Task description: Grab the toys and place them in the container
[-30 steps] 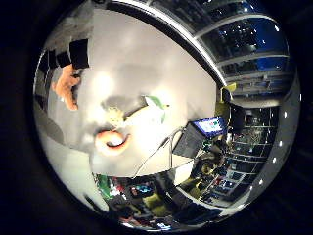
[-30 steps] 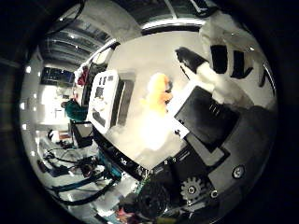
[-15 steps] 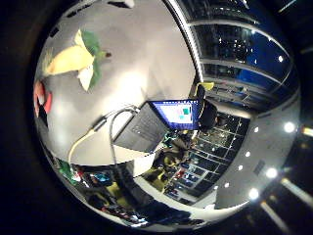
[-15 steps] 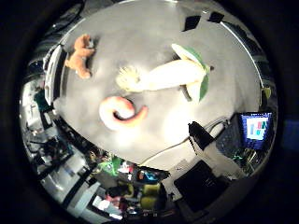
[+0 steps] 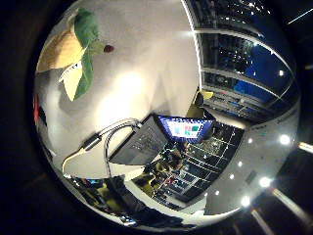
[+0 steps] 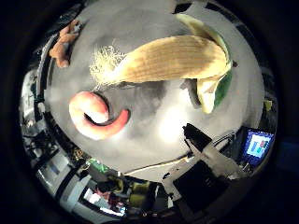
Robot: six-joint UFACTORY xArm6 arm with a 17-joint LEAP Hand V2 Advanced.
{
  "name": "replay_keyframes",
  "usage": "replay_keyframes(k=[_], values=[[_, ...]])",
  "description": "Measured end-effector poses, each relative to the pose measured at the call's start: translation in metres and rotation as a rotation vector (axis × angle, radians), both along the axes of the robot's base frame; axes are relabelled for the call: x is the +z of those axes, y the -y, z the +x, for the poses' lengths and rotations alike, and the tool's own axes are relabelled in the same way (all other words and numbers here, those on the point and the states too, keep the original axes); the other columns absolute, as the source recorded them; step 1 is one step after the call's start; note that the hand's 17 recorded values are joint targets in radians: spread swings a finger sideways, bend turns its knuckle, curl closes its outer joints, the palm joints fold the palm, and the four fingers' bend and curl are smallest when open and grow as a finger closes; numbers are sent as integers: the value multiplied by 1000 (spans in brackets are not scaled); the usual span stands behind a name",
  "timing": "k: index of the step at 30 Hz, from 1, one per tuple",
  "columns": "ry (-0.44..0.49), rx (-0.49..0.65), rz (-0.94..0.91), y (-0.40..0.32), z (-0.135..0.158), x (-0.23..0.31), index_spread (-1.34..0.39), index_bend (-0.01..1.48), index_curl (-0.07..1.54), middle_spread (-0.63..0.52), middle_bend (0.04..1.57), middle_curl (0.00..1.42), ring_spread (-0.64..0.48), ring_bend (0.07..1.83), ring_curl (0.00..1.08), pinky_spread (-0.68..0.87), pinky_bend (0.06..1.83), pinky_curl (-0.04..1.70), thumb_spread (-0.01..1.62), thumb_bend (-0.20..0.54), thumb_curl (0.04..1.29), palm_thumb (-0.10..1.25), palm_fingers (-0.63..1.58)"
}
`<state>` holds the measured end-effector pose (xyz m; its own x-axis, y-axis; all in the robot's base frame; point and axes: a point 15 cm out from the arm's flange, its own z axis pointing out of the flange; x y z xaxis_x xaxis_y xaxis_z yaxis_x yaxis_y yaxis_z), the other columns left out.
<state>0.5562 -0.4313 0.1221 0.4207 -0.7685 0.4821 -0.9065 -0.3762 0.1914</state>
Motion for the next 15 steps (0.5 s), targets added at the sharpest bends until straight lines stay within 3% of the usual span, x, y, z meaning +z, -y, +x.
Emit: replay_keyframes(k=[6,15], values=[[-9,38,6,-24,18,-16,-445,185,297,25,174,278,117,344,226,372,436,333,886,-24,485,907,10],[-57,40,-16,-24,11,-48,-482,260,354,25,156,245,134,264,227,390,394,315,851,-20,513,975,60]])
